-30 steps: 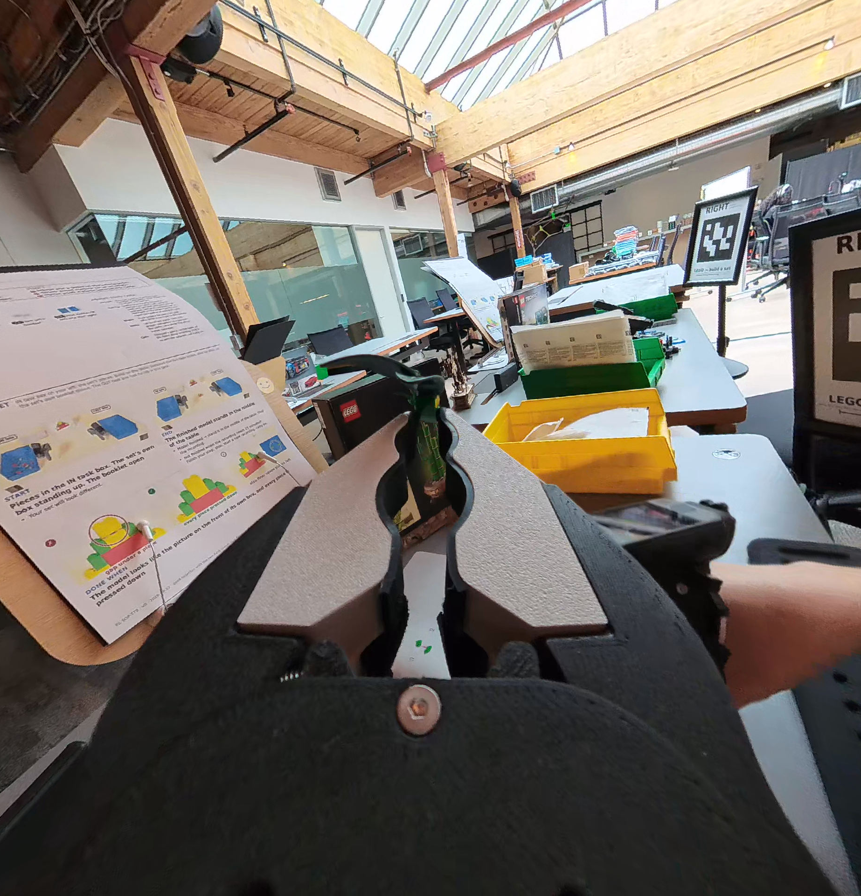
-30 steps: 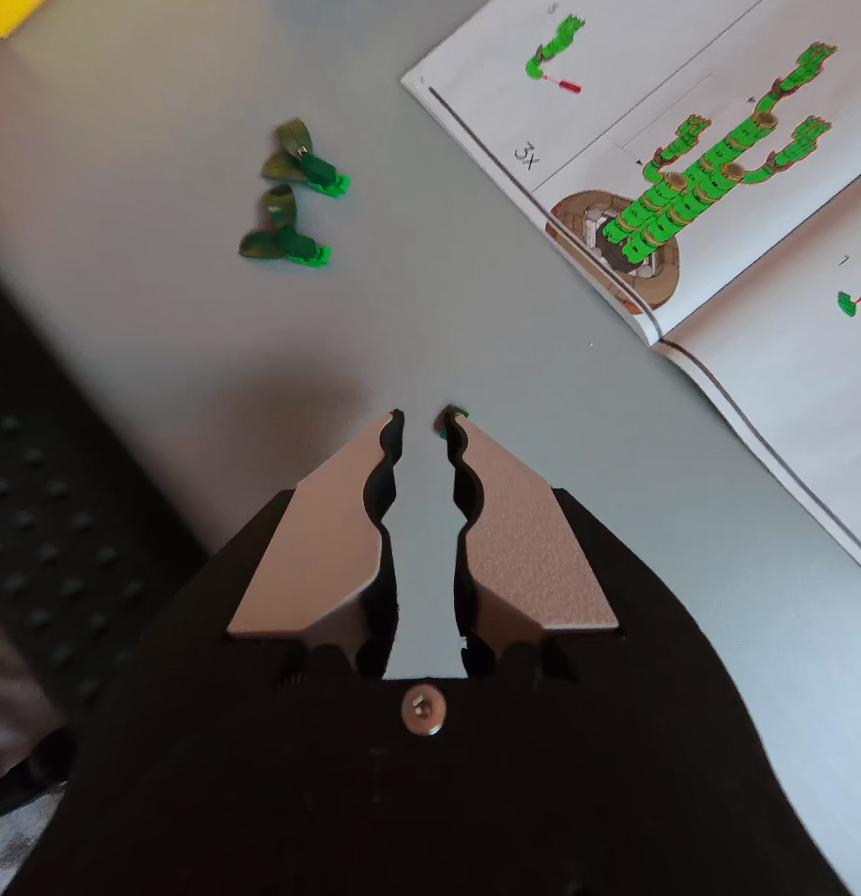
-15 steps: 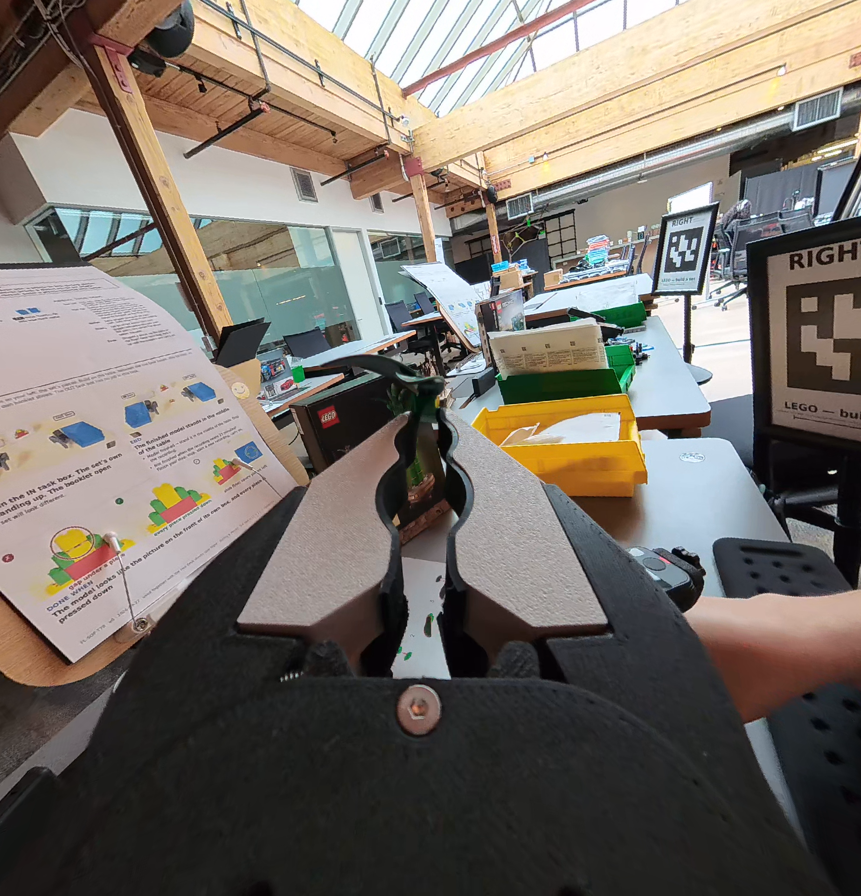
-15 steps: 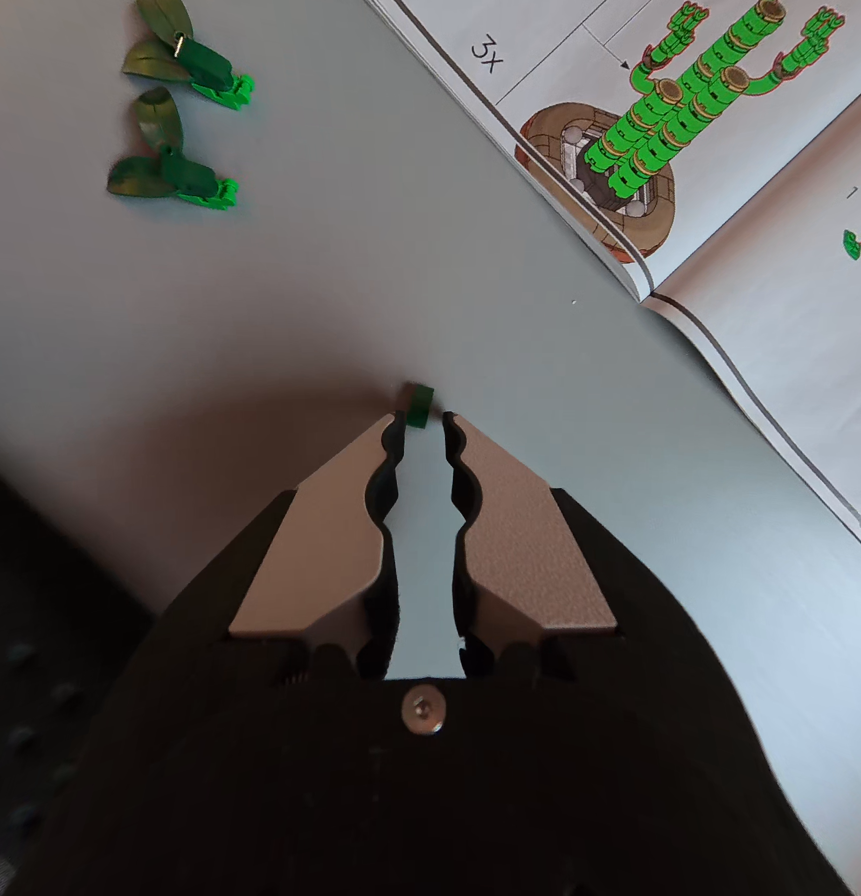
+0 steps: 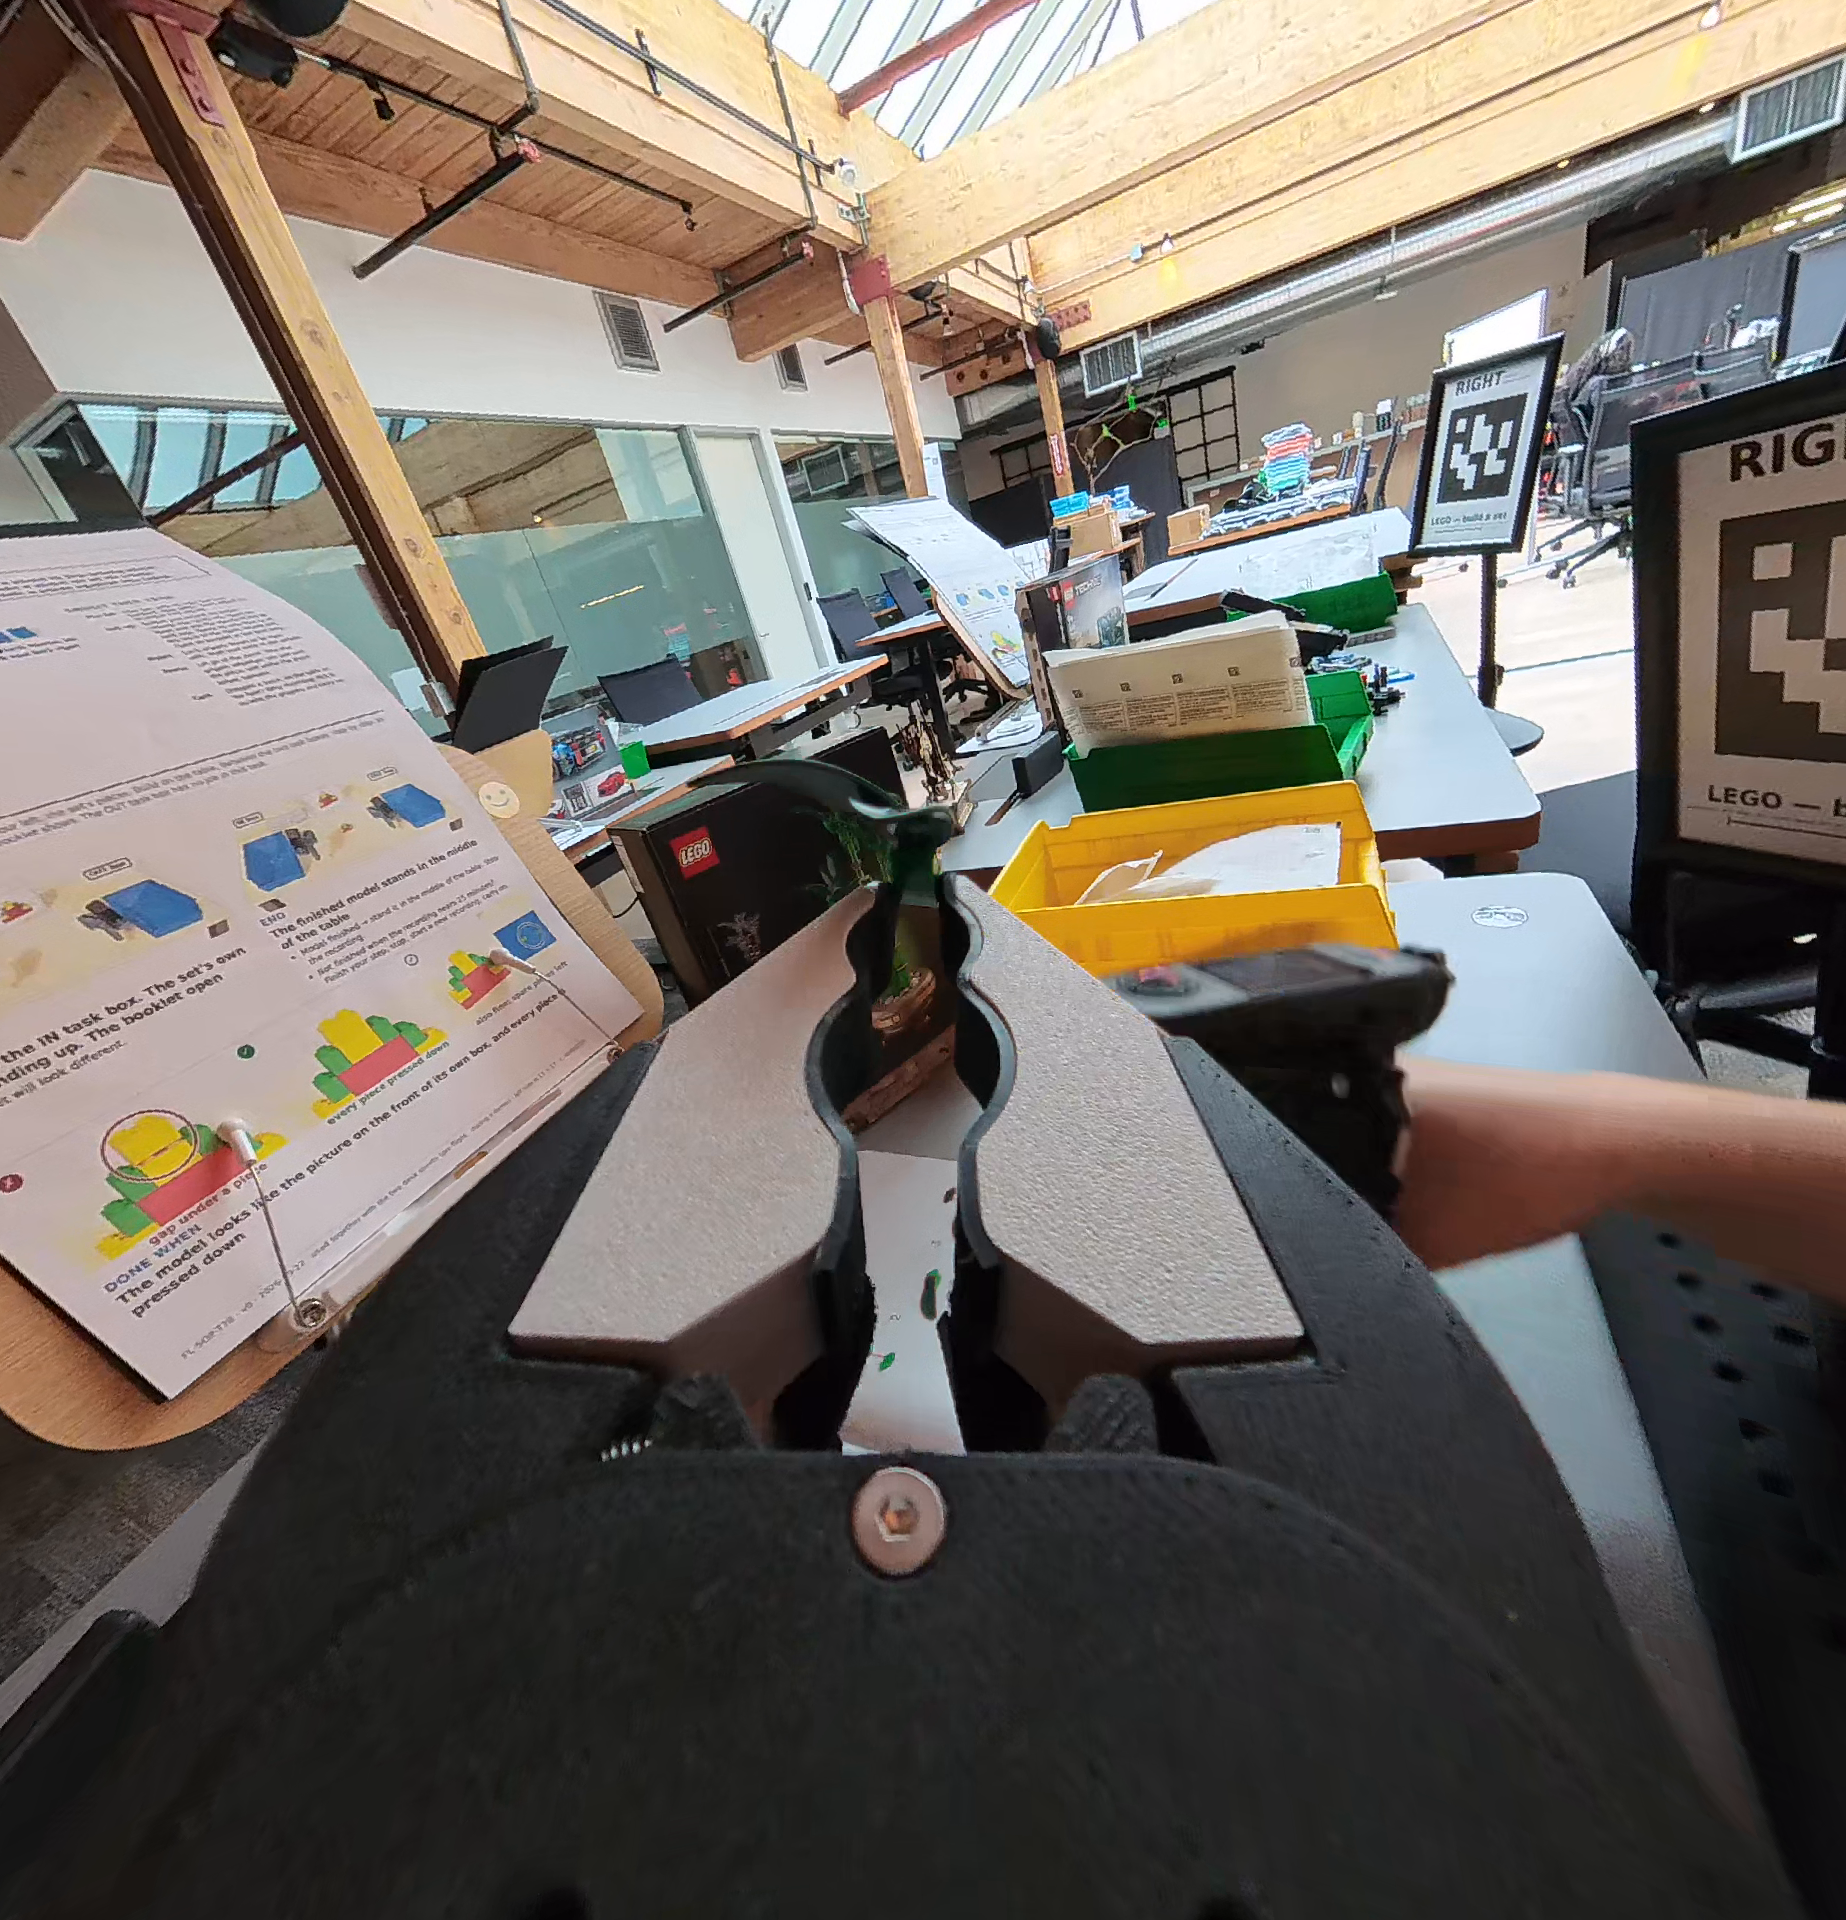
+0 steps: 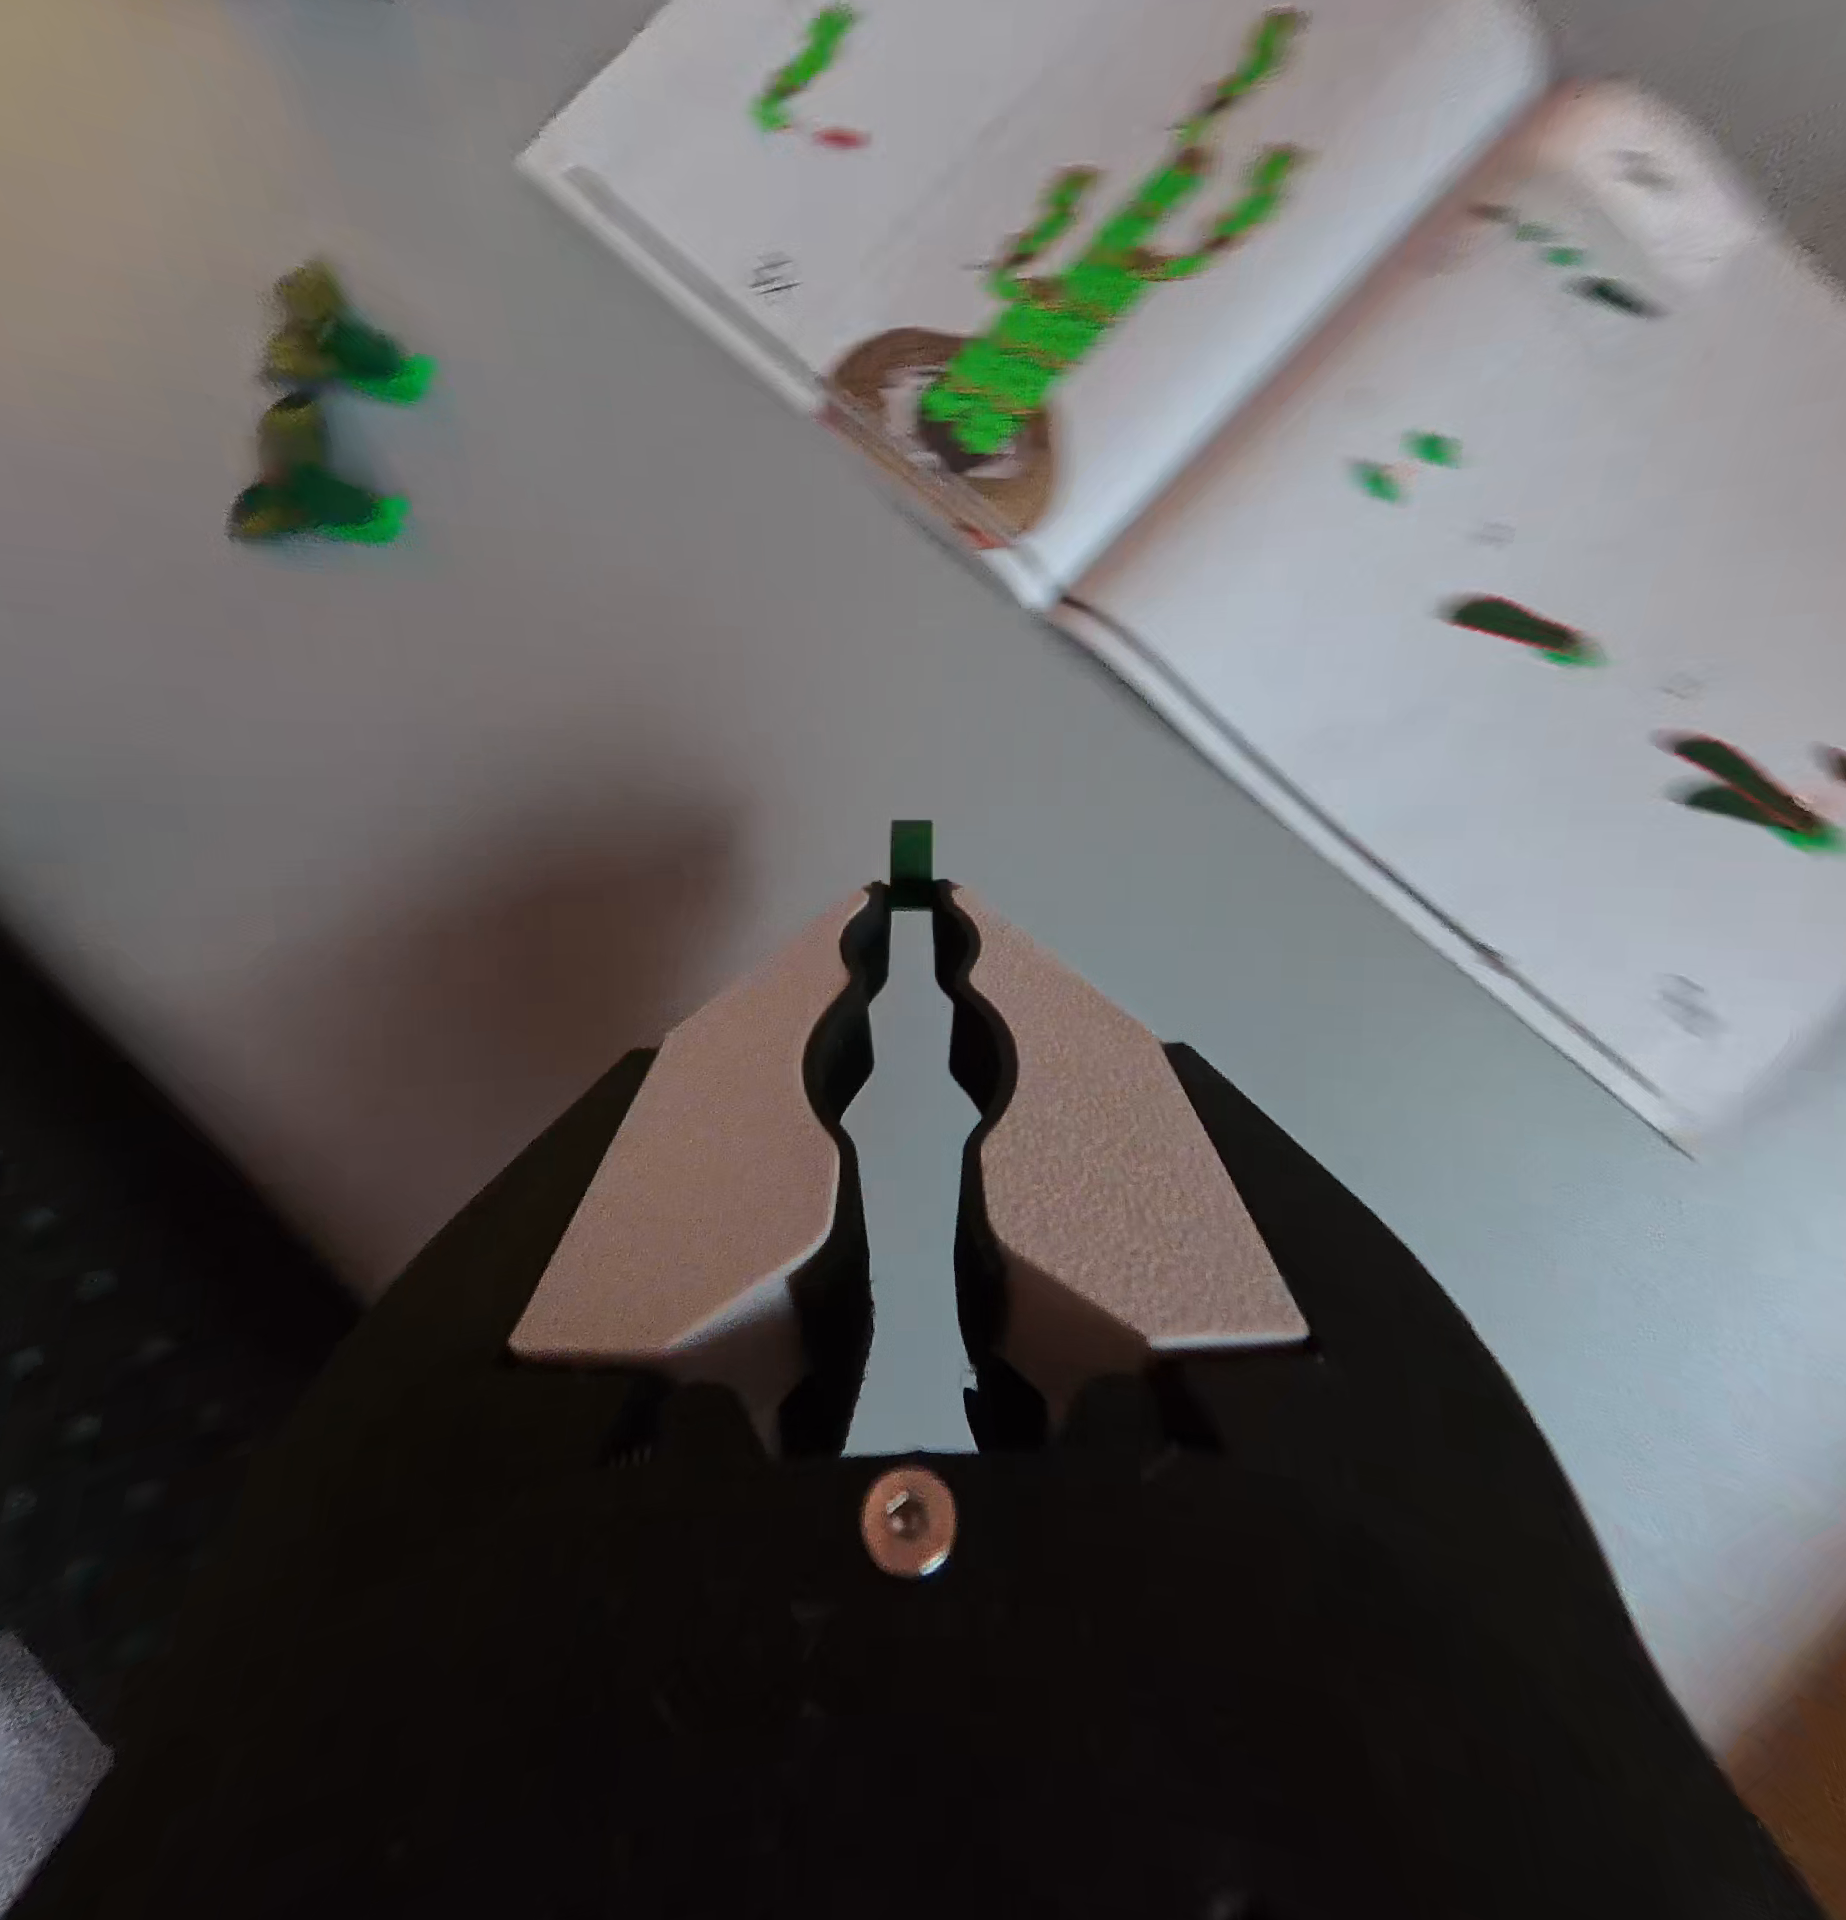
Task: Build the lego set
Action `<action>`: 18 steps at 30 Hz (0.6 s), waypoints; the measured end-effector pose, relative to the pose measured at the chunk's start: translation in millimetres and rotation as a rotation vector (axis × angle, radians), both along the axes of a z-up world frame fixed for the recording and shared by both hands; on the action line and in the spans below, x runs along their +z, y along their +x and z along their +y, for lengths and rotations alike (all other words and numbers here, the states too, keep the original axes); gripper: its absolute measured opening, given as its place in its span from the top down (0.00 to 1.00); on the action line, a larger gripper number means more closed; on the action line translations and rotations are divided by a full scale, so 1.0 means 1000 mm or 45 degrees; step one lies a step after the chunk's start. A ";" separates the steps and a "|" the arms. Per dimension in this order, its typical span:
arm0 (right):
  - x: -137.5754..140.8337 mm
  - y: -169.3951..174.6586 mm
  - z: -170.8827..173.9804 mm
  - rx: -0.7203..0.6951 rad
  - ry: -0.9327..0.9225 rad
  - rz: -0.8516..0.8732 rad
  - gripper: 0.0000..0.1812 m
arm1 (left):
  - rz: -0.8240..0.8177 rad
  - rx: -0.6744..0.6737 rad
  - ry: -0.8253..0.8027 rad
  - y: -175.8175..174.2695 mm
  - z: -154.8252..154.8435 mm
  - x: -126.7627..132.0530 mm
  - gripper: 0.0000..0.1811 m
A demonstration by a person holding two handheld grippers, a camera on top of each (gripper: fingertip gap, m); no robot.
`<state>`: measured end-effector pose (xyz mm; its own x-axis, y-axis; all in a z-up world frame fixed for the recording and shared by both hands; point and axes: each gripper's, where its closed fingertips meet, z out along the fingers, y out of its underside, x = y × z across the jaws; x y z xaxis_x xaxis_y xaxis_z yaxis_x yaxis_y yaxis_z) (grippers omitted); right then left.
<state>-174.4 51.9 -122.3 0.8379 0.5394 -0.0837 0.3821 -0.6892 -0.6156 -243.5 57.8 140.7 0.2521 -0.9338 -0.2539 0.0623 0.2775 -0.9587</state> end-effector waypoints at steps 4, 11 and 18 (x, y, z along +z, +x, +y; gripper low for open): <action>0.023 0.097 0.013 -0.289 0.036 0.086 0.97 | -0.033 -0.068 -0.062 -0.001 -0.002 0.002 0.97; 0.114 0.090 0.007 -0.067 0.285 0.509 0.96 | -0.173 -0.364 -0.333 0.006 -0.011 0.001 0.96; 0.231 0.046 0.015 0.331 0.511 0.660 0.97 | -0.203 -0.448 -0.397 0.012 -0.008 -0.008 0.96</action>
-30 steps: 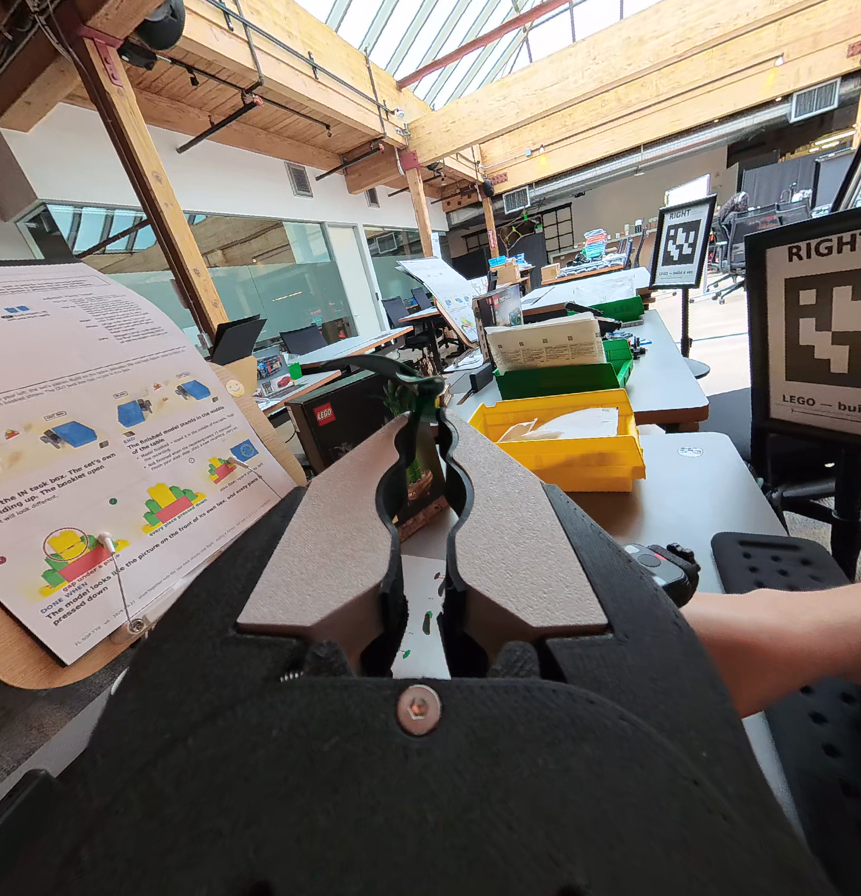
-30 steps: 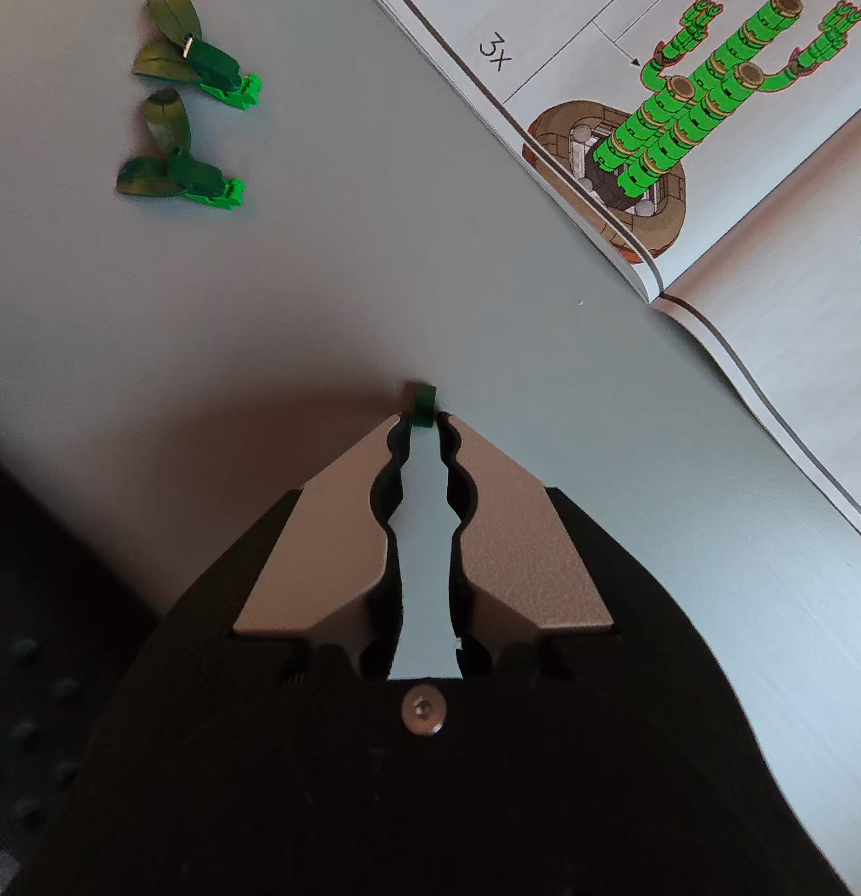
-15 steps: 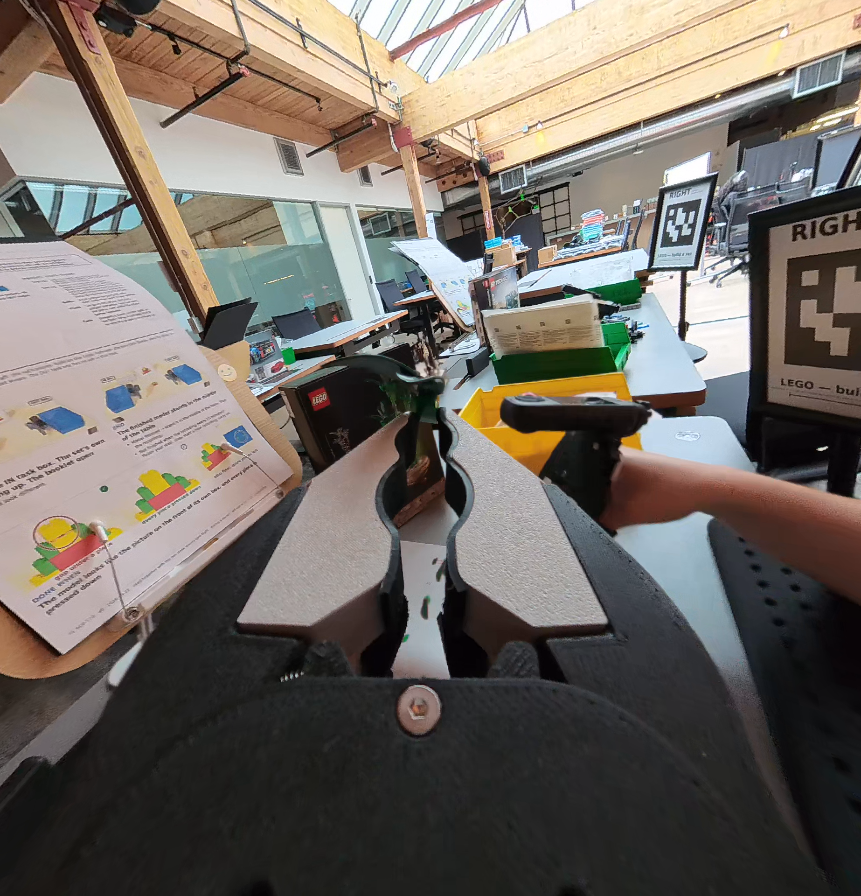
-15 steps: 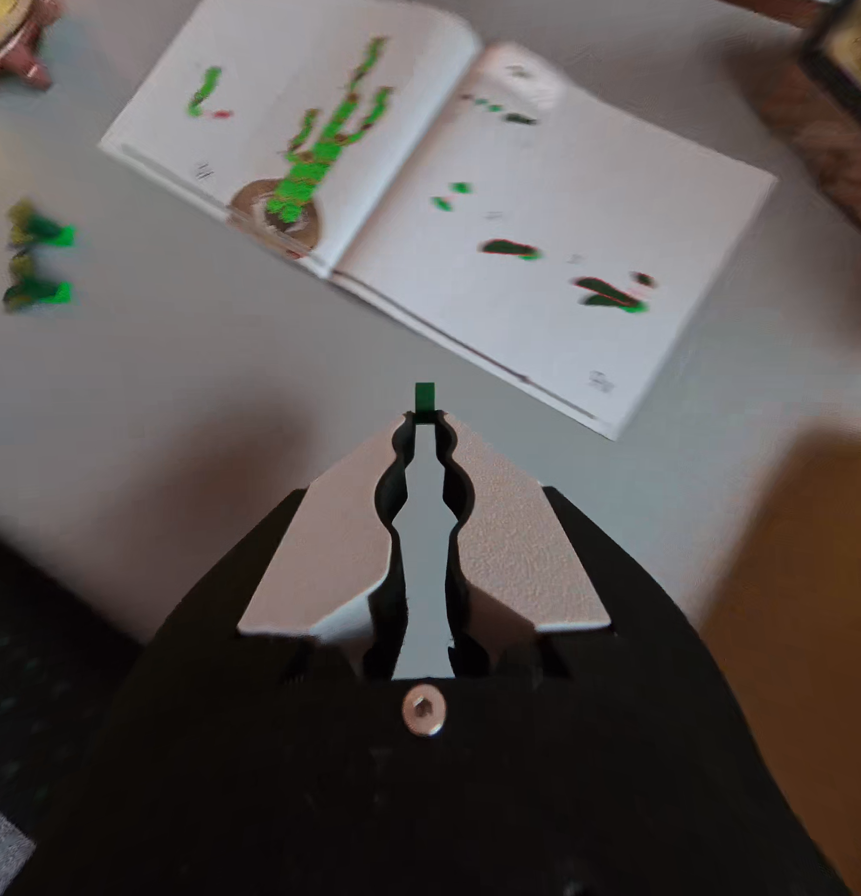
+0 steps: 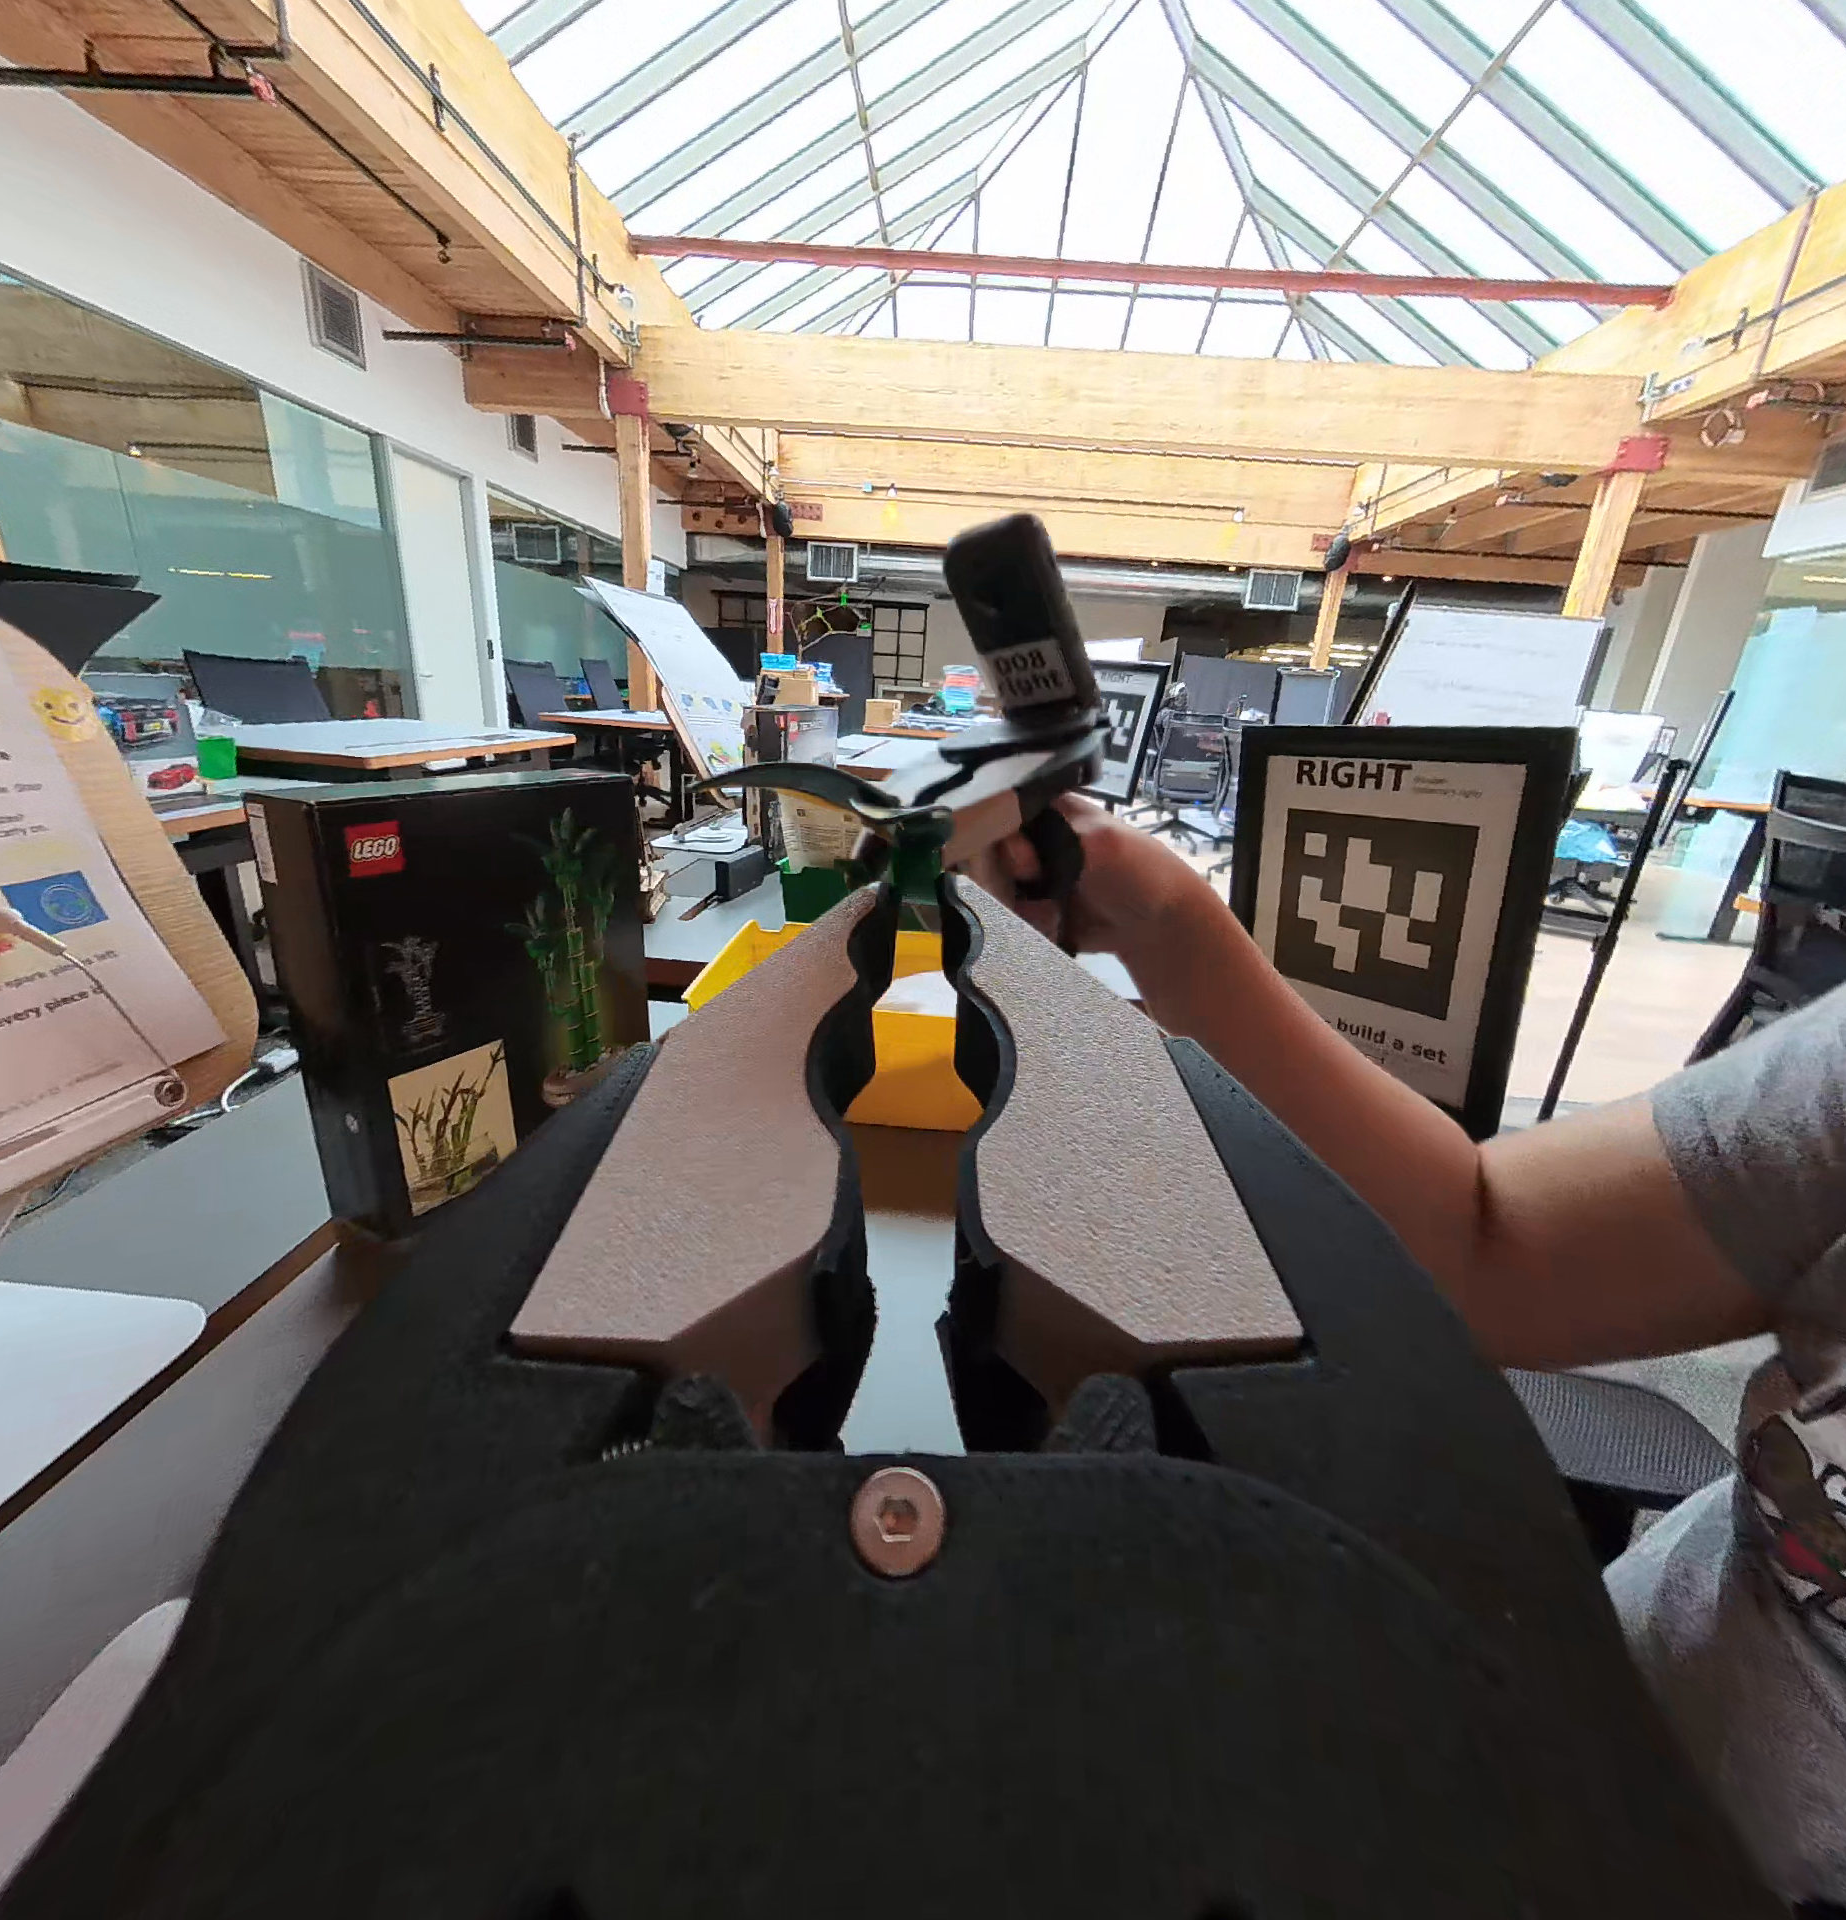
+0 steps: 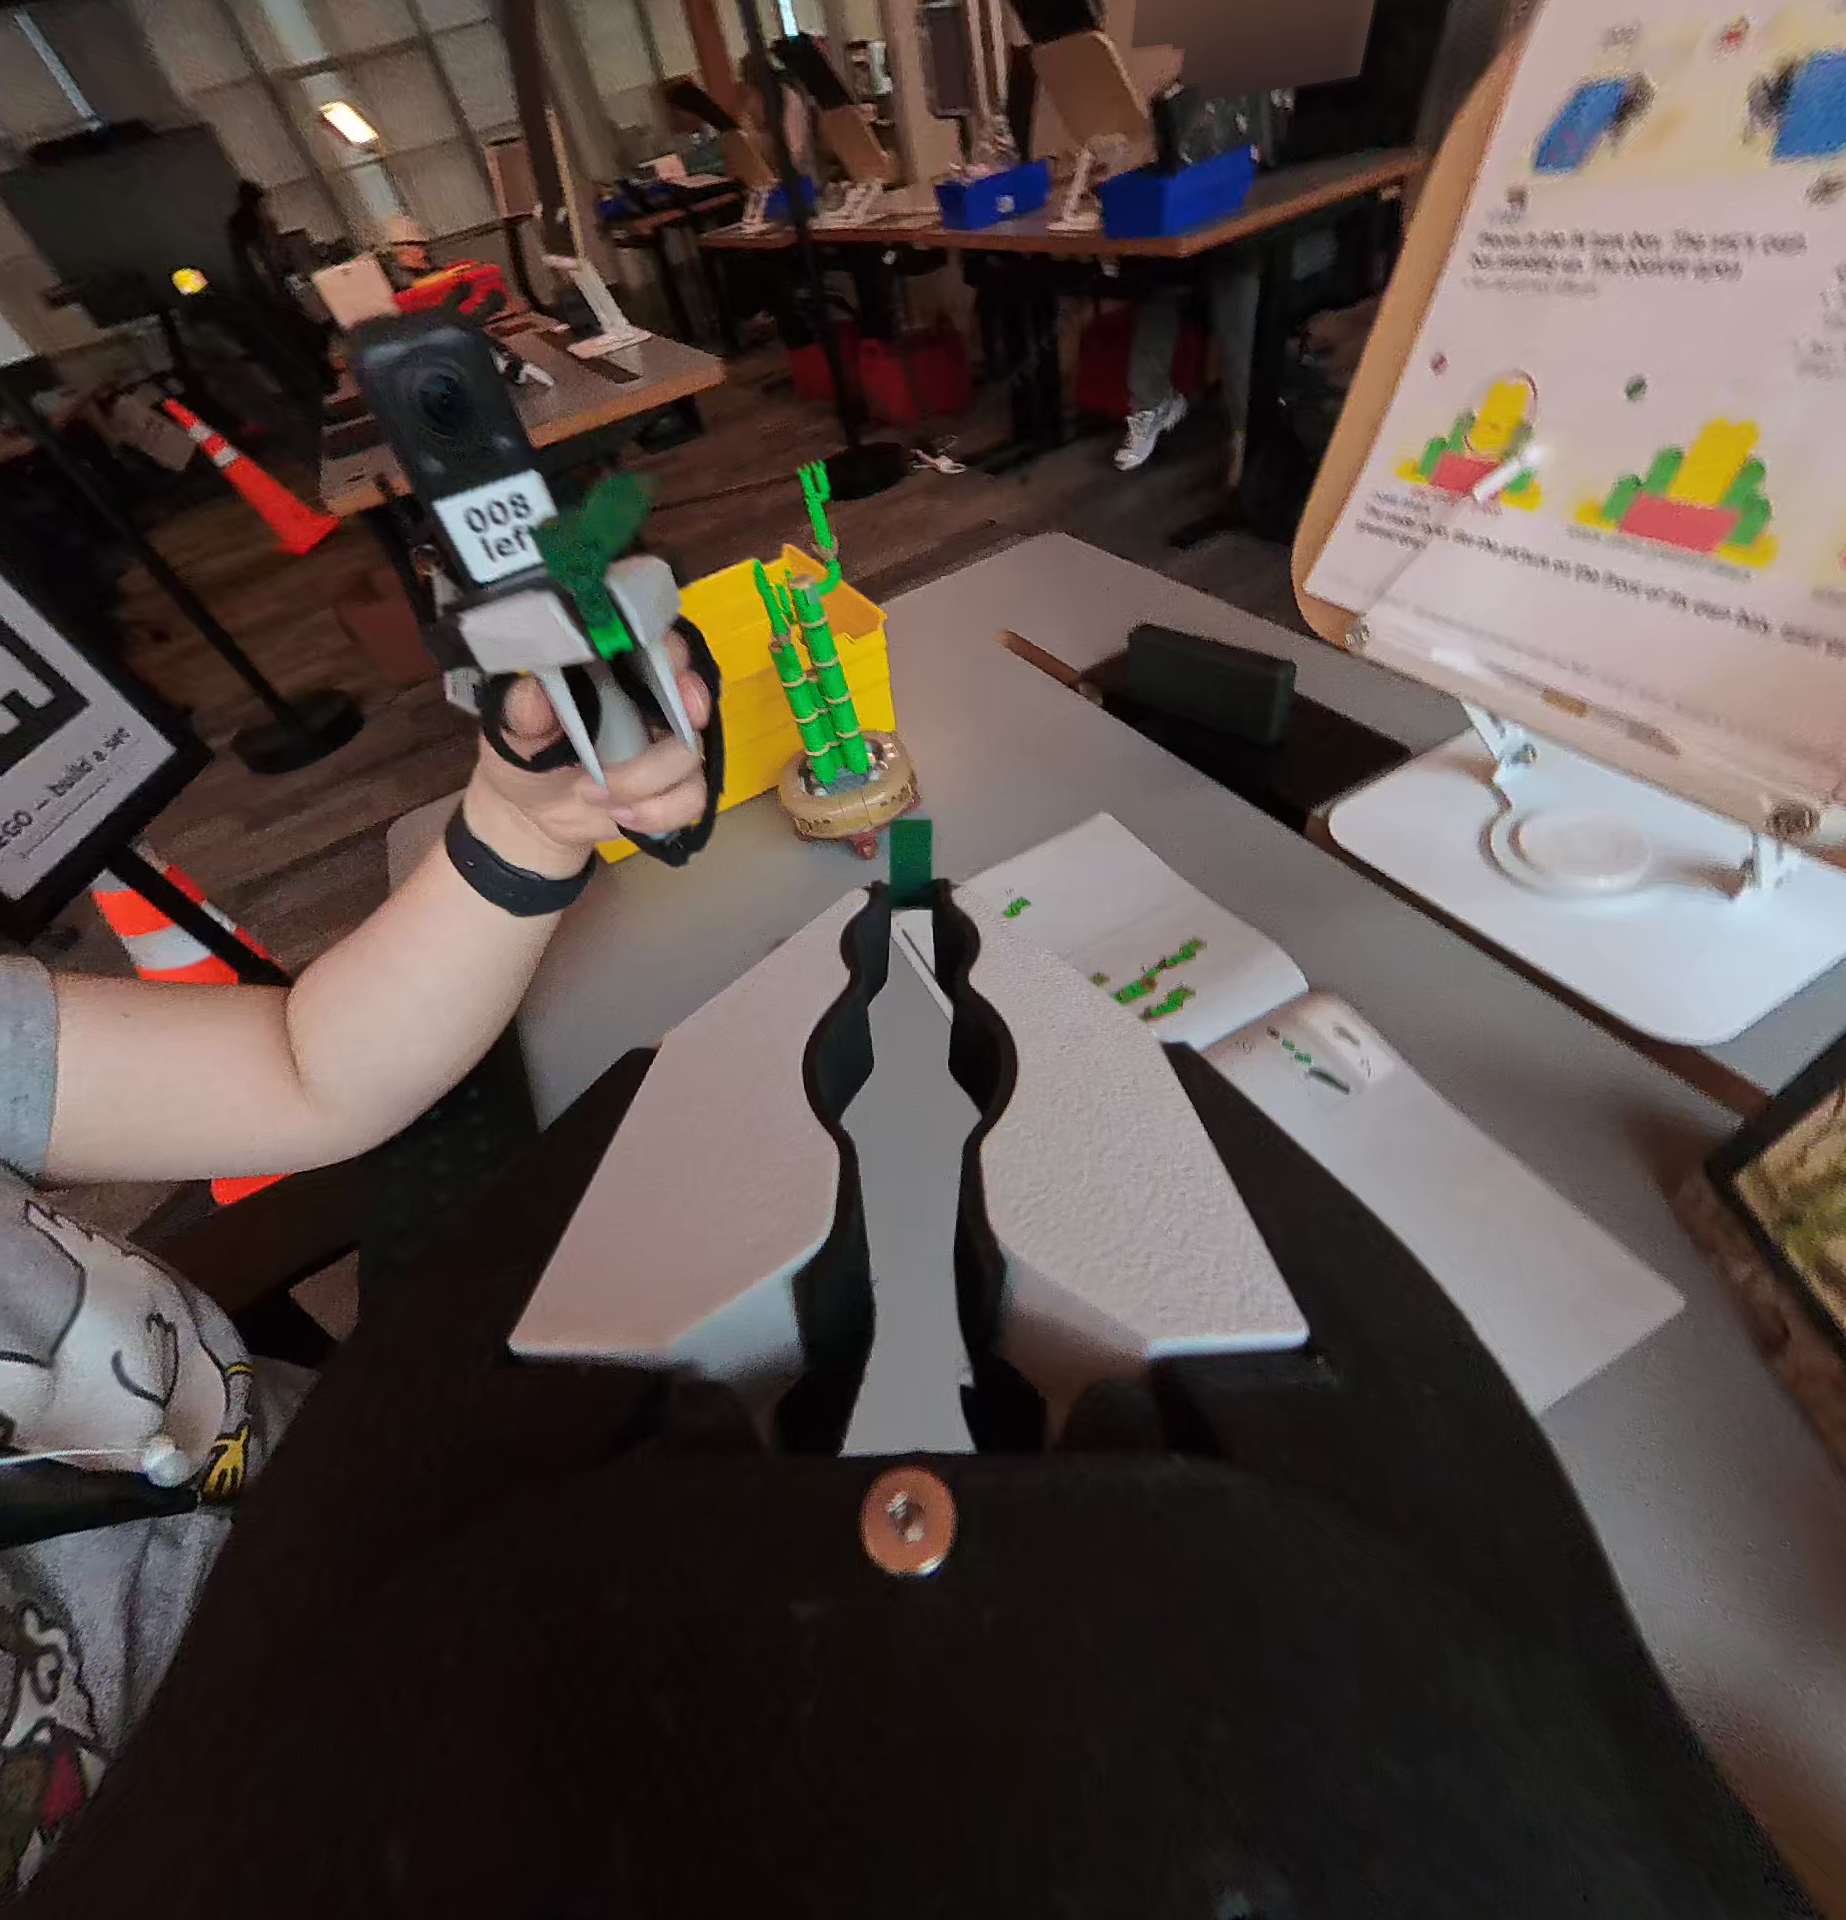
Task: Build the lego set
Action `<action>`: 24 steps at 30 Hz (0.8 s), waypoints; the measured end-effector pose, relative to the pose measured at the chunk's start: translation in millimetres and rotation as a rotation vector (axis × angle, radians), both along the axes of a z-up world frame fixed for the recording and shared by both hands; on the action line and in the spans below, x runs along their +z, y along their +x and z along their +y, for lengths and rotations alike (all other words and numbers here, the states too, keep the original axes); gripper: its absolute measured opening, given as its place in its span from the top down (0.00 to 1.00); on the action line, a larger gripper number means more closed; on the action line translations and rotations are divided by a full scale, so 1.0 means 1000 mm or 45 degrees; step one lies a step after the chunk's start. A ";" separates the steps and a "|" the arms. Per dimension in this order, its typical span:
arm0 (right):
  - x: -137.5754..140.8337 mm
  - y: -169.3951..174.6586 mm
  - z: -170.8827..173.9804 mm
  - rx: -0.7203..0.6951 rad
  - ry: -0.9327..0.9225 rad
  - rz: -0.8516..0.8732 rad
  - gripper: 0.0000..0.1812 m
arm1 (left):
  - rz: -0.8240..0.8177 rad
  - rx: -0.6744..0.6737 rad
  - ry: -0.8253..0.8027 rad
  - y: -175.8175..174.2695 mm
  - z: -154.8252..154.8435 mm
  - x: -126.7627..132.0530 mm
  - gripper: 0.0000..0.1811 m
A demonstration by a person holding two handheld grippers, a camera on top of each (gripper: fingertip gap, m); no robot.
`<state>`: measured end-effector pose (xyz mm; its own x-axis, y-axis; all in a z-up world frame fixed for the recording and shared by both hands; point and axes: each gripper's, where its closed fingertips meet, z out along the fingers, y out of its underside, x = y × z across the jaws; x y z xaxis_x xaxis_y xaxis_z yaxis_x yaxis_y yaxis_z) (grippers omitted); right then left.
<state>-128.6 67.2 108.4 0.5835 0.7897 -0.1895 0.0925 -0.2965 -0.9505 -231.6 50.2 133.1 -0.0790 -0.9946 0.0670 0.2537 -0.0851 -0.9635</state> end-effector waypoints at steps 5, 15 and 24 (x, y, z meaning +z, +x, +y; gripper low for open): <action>0.018 -0.016 0.006 0.125 0.061 0.068 0.97 | 0.036 0.005 -0.049 0.007 0.008 -0.013 0.96; 0.003 -0.030 0.011 0.292 0.097 0.142 0.97 | 0.028 -0.005 -0.057 0.026 0.018 -0.041 0.97; 0.020 -0.035 0.011 0.205 0.218 0.138 0.97 | -0.045 0.001 0.036 0.025 0.011 -0.036 0.96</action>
<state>-163.5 78.2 128.9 0.4309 0.8968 -0.1001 0.0201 -0.1205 -0.9925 -207.0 61.6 97.1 -0.0802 -0.9961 0.0361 0.2879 -0.0579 -0.9559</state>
